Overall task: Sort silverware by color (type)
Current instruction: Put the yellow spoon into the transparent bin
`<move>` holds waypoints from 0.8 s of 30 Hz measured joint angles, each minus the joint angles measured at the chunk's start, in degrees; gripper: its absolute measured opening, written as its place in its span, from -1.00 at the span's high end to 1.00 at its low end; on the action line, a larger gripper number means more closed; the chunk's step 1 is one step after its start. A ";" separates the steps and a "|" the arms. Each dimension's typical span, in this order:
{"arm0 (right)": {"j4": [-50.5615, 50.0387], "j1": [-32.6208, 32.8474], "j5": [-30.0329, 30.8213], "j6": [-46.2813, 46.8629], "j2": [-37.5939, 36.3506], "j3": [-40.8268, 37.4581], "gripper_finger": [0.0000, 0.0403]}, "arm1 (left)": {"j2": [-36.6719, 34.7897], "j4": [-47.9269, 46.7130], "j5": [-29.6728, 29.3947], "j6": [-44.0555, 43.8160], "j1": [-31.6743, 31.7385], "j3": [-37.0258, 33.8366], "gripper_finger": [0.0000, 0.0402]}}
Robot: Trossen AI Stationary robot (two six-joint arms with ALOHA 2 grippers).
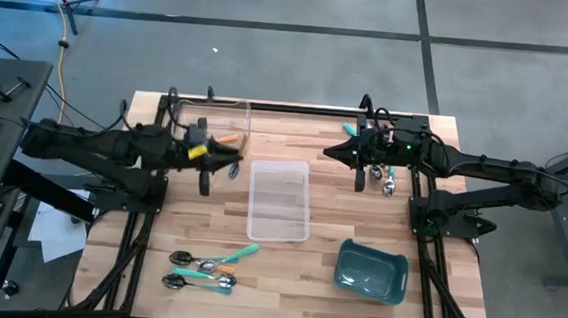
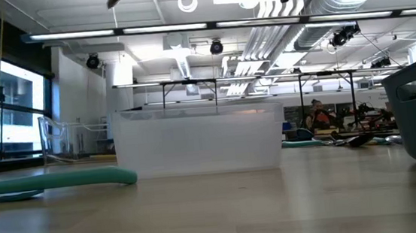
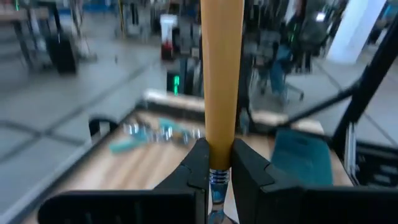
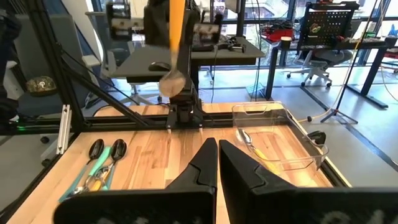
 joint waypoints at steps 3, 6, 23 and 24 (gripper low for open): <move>0.00 0.02 -0.41 1.22 0.00 0.00 1.00 | 0.72 7.64 4.01 2.65 3.33 -1.80 0.89; 0.14 0.02 -2.45 1.26 0.00 0.00 1.00 | 0.78 16.09 8.83 3.57 6.72 -5.52 0.89; 2.54 0.02 -4.52 0.03 0.00 0.00 1.00 | 1.26 30.34 15.51 1.69 11.09 -14.19 0.89; 2.56 0.02 -4.52 -0.17 0.00 0.00 1.00 | 1.22 30.32 15.53 1.71 11.17 -14.19 0.89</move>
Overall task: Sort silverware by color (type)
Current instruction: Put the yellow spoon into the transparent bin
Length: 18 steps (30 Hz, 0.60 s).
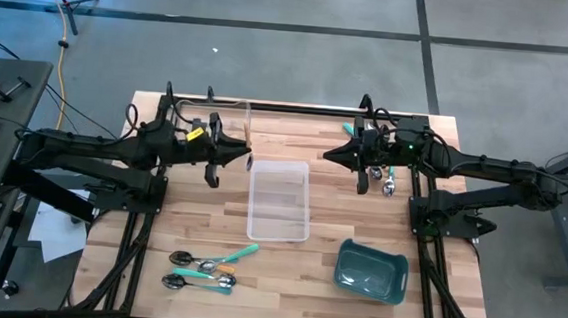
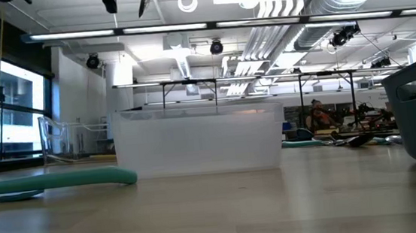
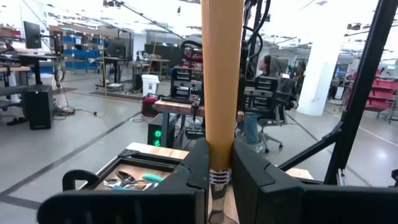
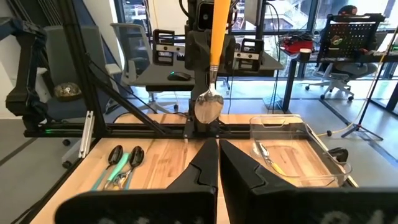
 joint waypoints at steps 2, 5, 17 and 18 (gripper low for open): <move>0.00 0.00 0.01 -0.09 0.00 0.00 1.00 | 0.00 -0.17 -0.02 0.00 0.09 0.00 0.89; 0.00 0.00 0.02 -0.09 0.00 0.00 1.00 | 0.00 -0.24 0.00 0.00 0.09 0.00 0.89; 0.02 0.00 0.04 -0.10 0.00 0.00 1.00 | 1.93 -9.28 -5.52 -2.62 2.16 4.41 0.88; 0.02 0.00 0.04 -0.11 0.00 0.00 1.00 | 2.60 -12.97 -6.22 -2.27 3.25 6.27 0.88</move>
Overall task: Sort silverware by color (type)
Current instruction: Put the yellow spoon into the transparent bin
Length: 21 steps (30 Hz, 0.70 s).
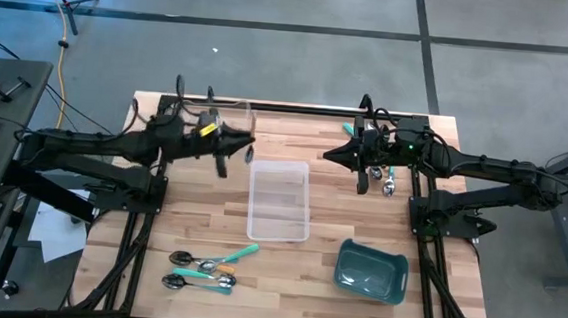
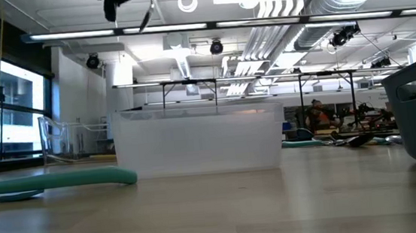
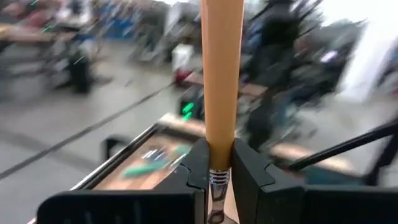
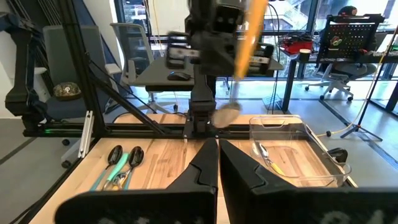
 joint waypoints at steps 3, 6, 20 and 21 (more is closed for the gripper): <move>0.00 0.00 0.02 0.02 0.00 0.00 1.00 | 2.70 -12.26 -2.09 0.74 4.23 5.69 0.88; 0.00 0.00 0.02 0.02 0.00 0.00 1.00 | 5.97 -24.06 -3.96 2.42 9.59 11.11 0.88; -0.44 0.00 0.15 1.39 1.85 -0.01 1.00 | 22.41 -49.07 -7.92 18.77 29.50 19.12 0.88; -0.50 0.00 0.15 1.61 2.10 0.00 1.00 | 23.61 -49.59 -8.24 19.08 30.47 19.12 0.88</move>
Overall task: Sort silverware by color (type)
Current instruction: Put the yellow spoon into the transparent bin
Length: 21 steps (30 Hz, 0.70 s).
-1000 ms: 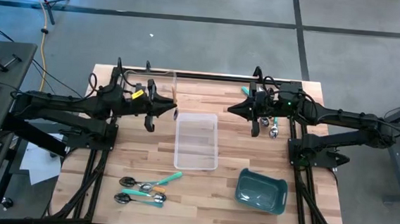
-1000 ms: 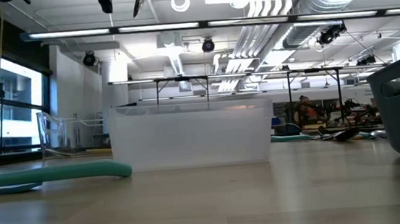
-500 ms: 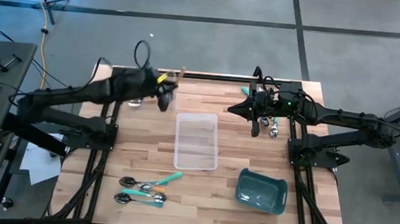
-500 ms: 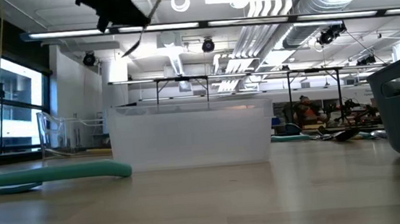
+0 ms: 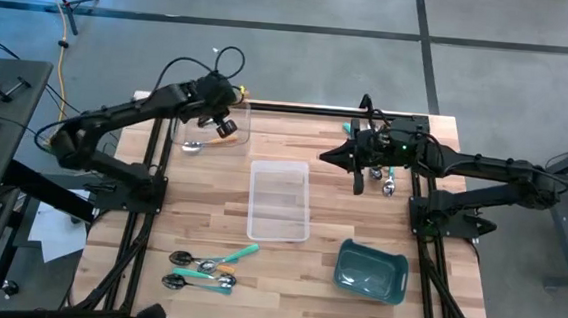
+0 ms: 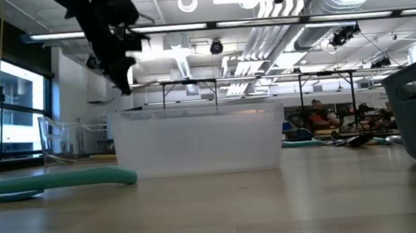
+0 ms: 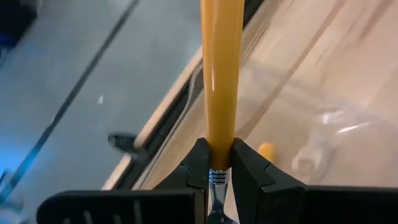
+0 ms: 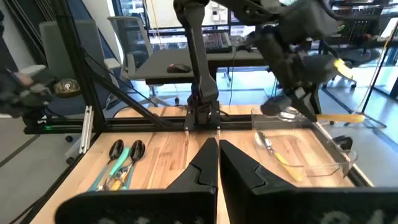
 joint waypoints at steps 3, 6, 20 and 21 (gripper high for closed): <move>-0.54 0.00 0.00 -0.04 0.82 0.00 1.00 | 3.55 -2.20 -0.23 0.30 2.18 0.00 0.87; -0.39 0.00 -0.02 0.06 1.75 0.00 1.00 | 6.81 -4.69 -0.21 0.47 3.61 0.00 0.87; -0.35 0.00 -0.15 0.14 3.52 0.00 1.00 | 15.25 -7.90 7.31 6.69 5.25 0.00 0.84; -0.37 0.00 -0.15 0.14 3.52 0.00 1.00 | 15.89 -8.13 7.92 7.11 5.50 0.00 0.84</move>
